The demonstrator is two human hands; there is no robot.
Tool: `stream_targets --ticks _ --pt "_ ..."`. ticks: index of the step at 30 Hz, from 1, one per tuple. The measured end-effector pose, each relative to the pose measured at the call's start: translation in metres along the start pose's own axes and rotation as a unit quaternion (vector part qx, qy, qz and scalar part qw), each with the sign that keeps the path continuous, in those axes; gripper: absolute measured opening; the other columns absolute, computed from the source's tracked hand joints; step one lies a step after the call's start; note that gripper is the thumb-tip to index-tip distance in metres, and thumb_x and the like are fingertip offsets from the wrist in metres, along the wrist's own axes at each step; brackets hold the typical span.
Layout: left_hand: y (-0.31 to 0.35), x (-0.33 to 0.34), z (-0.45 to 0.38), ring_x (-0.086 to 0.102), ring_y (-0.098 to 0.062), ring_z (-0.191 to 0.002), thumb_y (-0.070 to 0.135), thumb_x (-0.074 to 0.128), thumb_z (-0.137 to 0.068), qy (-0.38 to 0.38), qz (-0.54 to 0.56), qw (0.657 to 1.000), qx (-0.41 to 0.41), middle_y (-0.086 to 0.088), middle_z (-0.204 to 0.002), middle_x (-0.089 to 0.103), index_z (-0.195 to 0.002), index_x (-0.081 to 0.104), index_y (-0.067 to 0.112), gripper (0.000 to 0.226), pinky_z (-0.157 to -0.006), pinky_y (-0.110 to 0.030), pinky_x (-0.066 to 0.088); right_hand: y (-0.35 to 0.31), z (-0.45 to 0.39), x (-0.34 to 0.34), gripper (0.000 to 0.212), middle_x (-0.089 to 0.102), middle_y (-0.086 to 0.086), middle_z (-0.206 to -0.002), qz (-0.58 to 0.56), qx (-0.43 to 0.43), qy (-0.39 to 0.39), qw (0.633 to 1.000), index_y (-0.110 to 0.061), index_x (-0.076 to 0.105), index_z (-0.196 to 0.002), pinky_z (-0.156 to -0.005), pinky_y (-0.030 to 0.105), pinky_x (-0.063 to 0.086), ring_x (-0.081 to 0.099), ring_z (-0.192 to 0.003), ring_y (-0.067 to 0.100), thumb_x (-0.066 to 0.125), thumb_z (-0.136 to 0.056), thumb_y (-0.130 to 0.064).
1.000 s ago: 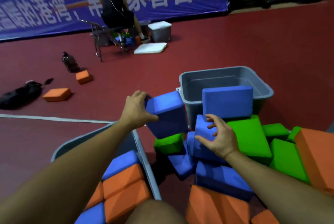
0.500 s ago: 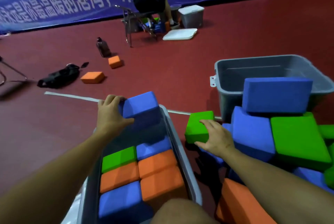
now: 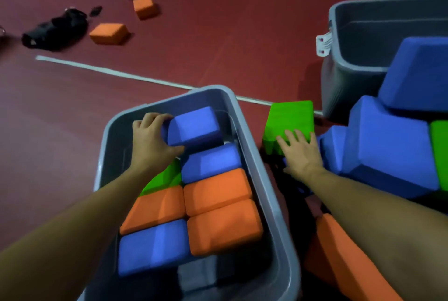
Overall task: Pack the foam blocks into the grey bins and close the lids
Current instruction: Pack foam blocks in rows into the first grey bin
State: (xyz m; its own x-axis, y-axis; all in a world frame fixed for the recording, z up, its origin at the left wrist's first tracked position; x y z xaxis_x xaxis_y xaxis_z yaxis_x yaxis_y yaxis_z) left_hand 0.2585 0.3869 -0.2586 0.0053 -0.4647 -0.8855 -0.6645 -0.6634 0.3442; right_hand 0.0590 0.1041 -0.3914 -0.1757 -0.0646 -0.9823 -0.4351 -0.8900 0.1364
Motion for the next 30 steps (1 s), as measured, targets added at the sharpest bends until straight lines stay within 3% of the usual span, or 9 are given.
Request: stream_targets --ticks 3,7,9,12,17,23,27,30 --pt "-0.002 0.015 0.002 0.042 -0.029 -0.106 0.027 0.091 -0.054 -0.003 0.001 1.0 -0.001 -0.003 -0.118 0.052 -0.122 0.06 0.014 0.075 -0.086 -0.028 0.032 0.002 -0.011 0.008 0.083 0.027 0.004 -0.155 0.018 0.037 -0.01 0.999 -0.029 0.026 -0.149 -0.109 0.058 0.024 0.025 -0.142 0.032 0.072 -0.08 -0.039" --pt "-0.002 0.028 0.006 0.04 -0.025 -0.109 0.029 0.09 -0.056 -0.008 0.021 1.0 -0.014 -0.001 -0.119 0.051 -0.124 0.059 0.016 0.075 -0.087 -0.028 0.034 0.009 -0.023 0.005 0.053 0.048 0.005 -0.132 0.015 0.075 0.027 0.997 -0.022 0.043 -0.137 -0.093 0.052 0.039 0.042 -0.123 0.032 0.057 -0.086 -0.014" --pt "-0.002 0.031 0.006 0.039 -0.025 -0.11 0.03 0.09 -0.057 -0.005 0.025 0.999 -0.024 -0.001 -0.12 0.051 -0.125 0.059 0.017 0.076 -0.087 -0.029 0.035 0.012 -0.026 0.005 0.057 0.051 0.004 -0.125 0.015 0.076 0.025 0.997 -0.021 0.046 -0.133 -0.086 0.049 0.043 0.045 -0.116 0.032 0.067 -0.08 -0.019" --pt "-0.002 0.03 0.006 0.04 -0.026 -0.11 0.031 0.09 -0.057 0.0 0.031 0.999 -0.024 -0.001 -0.121 0.051 -0.125 0.059 0.017 0.076 -0.089 -0.03 0.036 0.021 -0.028 0.0 0.078 0.054 0.003 -0.125 -0.024 0.099 0.048 0.994 -0.017 0.046 -0.132 -0.084 0.047 0.044 0.047 -0.113 0.031 0.081 -0.066 -0.041" --pt "-0.004 0.01 0.004 0.039 -0.025 -0.109 0.03 0.089 -0.058 0.012 0.024 0.999 -0.026 -0.002 -0.121 0.05 -0.126 0.058 0.016 0.076 -0.088 -0.03 0.036 0.032 -0.021 -0.058 0.088 0.054 0.003 -0.137 -0.192 0.186 0.187 0.945 -0.015 0.045 -0.137 -0.088 0.05 0.042 0.045 -0.121 0.031 0.077 -0.063 -0.051" --pt "-0.013 -0.034 0.009 0.044 -0.031 -0.109 0.027 0.09 -0.056 0.047 0.023 0.998 -0.046 -0.006 -0.119 0.054 -0.124 0.061 0.013 0.076 -0.091 -0.032 0.035 0.011 0.001 -0.176 0.081 0.065 0.003 -0.117 -0.34 0.116 0.367 0.858 -0.021 0.052 -0.13 -0.081 0.041 0.049 0.055 -0.106 0.031 0.074 -0.057 -0.047" --pt "-0.029 -0.062 0.022 0.043 -0.032 -0.108 0.024 0.09 -0.054 0.065 0.03 0.996 -0.057 -0.004 -0.115 0.054 -0.121 0.061 0.015 0.073 -0.092 -0.039 0.041 -0.029 0.023 -0.236 0.075 0.064 0.004 -0.108 -0.354 0.026 0.421 0.835 -0.016 0.053 -0.124 -0.076 0.037 0.046 0.056 -0.097 0.03 0.074 -0.057 -0.042" --pt "-0.043 -0.081 0.028 0.039 -0.029 -0.107 0.021 0.089 -0.055 0.068 0.029 0.995 -0.072 -0.004 -0.116 0.053 -0.124 0.06 0.015 0.075 -0.089 -0.035 0.039 -0.056 0.035 -0.261 0.078 0.06 0.005 -0.119 -0.344 -0.062 0.442 0.826 -0.012 0.055 -0.13 -0.083 0.034 0.048 0.058 -0.103 0.027 0.073 -0.058 -0.037"
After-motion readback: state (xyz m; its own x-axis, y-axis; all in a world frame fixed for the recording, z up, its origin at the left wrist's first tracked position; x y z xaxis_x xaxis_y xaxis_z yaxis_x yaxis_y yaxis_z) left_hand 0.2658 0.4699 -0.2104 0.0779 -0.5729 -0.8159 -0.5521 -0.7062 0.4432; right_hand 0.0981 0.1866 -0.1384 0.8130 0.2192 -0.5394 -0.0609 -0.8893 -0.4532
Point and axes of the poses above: each hand's wrist, its own z-axis away from the middle knuckle, its own x-axis out of the palm, y = z × x, the point moved 4 cm from there along -z, towards the middle knuckle
